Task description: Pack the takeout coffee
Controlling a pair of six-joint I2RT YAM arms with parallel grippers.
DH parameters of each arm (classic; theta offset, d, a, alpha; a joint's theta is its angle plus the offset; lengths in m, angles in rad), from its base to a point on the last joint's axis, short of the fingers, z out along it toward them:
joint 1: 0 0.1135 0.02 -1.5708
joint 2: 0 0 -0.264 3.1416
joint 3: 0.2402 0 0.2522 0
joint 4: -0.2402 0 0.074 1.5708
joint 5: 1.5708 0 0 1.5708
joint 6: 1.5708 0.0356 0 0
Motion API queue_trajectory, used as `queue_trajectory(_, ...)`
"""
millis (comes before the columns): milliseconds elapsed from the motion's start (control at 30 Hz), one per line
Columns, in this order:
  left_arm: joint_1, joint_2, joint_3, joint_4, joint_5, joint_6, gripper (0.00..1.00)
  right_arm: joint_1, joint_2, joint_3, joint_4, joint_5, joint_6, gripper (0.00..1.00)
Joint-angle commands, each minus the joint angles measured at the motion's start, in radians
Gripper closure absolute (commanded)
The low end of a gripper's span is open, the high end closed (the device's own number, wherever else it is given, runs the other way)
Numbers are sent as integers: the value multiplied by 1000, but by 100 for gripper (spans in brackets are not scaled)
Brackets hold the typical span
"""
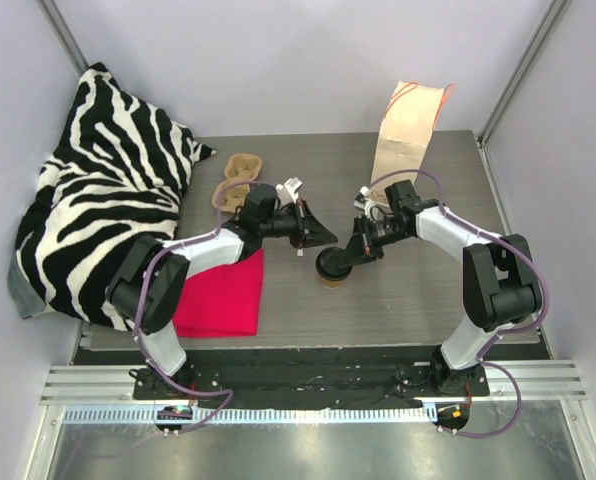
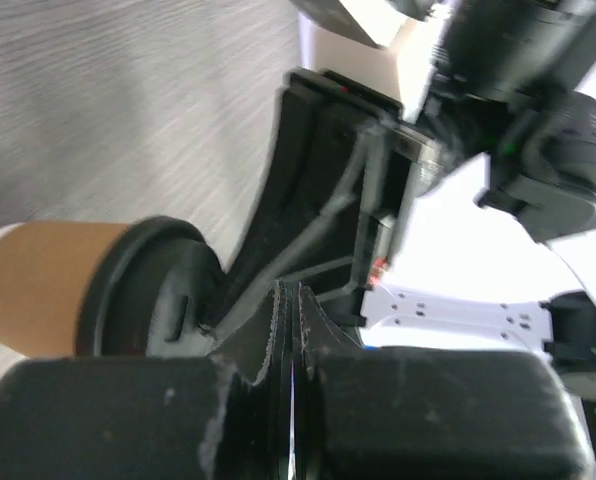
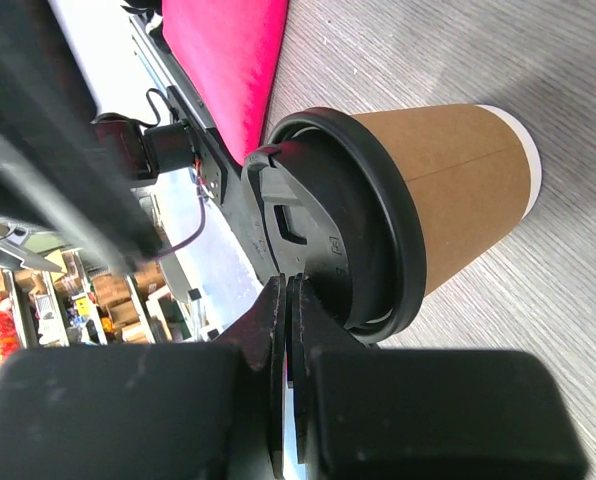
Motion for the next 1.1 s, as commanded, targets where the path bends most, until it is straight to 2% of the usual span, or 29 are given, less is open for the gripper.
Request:
queue_trajectory(0, -3, 90, 23, -72, -63, 11, 100, 7, 0, 12, -22, 98, -47, 99)
queue_trajectory(133, 26, 148, -5, -112, -63, 36, 100, 7, 21, 20, -22, 103, -47, 99)
queue_trajectory(333, 37, 104, 50, -118, -34, 77, 100, 5, 24, 52, -25, 71, -47, 99)
queue_trajectory(467, 35, 52, 67, -96, -14, 71, 100, 8, -38, 95, -21, -43, -30, 99)
queue_trajectory(667, 26, 6, 44, -72, 4, 50, 100, 25, -159, 75, 102, -169, 129, 99)
queue_trajectory(767, 14, -4, 30, -32, 12, 15, 100, 31, -172, 60, 136, -175, 180, 99)
queue_trajectory(1067, -19, 58, 17, -61, -8, 34, 100, 31, -154, 22, 119, -146, 151, 99)
